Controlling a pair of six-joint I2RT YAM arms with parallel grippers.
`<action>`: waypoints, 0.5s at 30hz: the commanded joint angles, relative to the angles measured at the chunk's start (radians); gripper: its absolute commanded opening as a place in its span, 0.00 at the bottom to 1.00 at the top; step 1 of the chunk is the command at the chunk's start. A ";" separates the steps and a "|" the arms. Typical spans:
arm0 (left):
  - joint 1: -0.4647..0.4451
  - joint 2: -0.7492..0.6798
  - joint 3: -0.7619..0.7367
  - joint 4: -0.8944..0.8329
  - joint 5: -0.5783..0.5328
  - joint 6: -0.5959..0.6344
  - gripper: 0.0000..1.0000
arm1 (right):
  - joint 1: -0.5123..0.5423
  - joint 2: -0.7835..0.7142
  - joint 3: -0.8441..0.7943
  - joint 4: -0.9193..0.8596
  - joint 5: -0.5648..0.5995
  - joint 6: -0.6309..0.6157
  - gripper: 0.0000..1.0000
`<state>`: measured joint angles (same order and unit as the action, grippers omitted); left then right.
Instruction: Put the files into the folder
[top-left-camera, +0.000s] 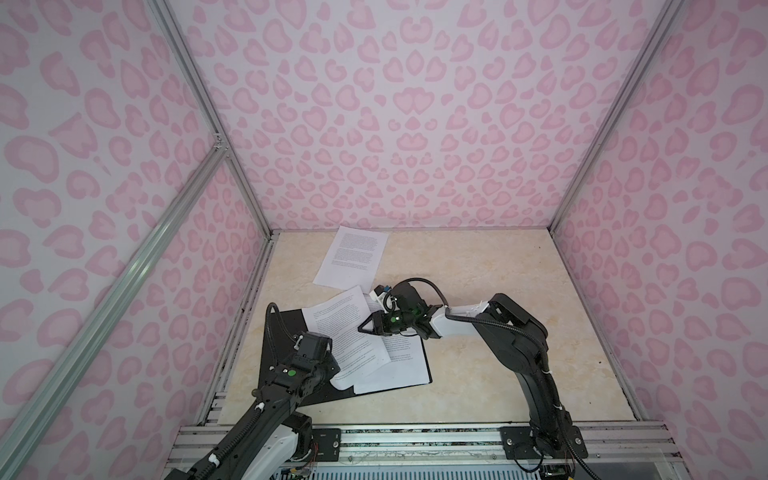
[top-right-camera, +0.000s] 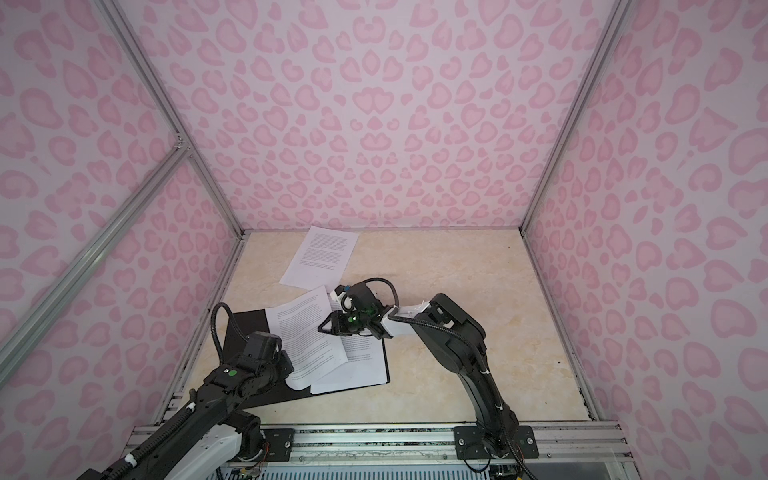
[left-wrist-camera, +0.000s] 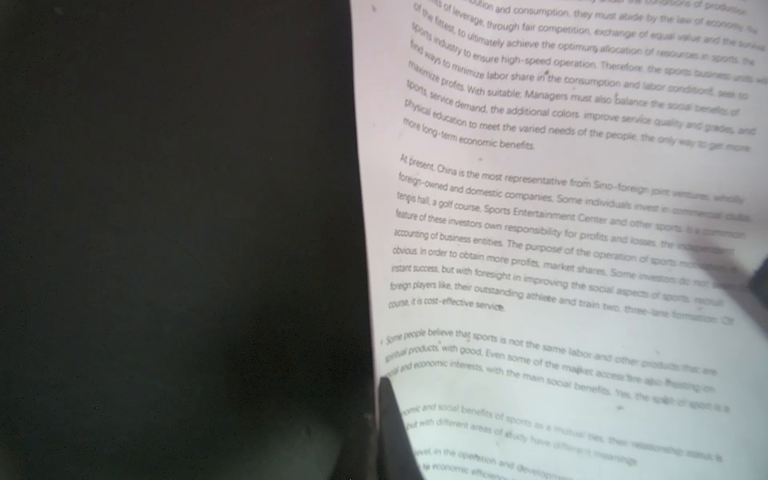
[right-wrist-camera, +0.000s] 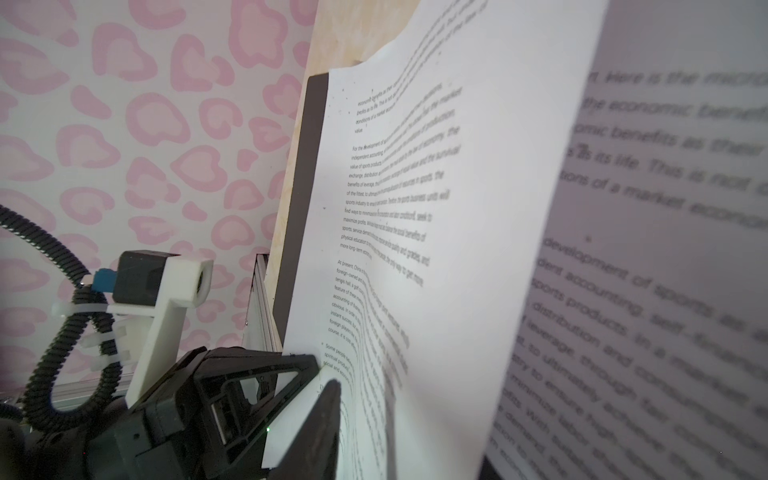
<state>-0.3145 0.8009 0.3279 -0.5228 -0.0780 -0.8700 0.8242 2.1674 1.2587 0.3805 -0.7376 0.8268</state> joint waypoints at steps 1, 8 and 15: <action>0.001 -0.005 0.015 0.004 -0.002 -0.011 0.05 | -0.002 0.006 0.002 0.020 -0.022 0.015 0.20; 0.002 -0.066 0.090 -0.007 0.091 0.044 0.35 | -0.047 -0.091 -0.072 0.067 -0.026 0.036 0.00; 0.001 -0.178 0.270 -0.070 0.229 0.174 0.97 | -0.143 -0.285 -0.262 0.046 0.026 -0.001 0.00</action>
<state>-0.3134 0.6510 0.5476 -0.5575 0.0597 -0.7807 0.7059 1.9255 1.0580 0.4217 -0.7422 0.8513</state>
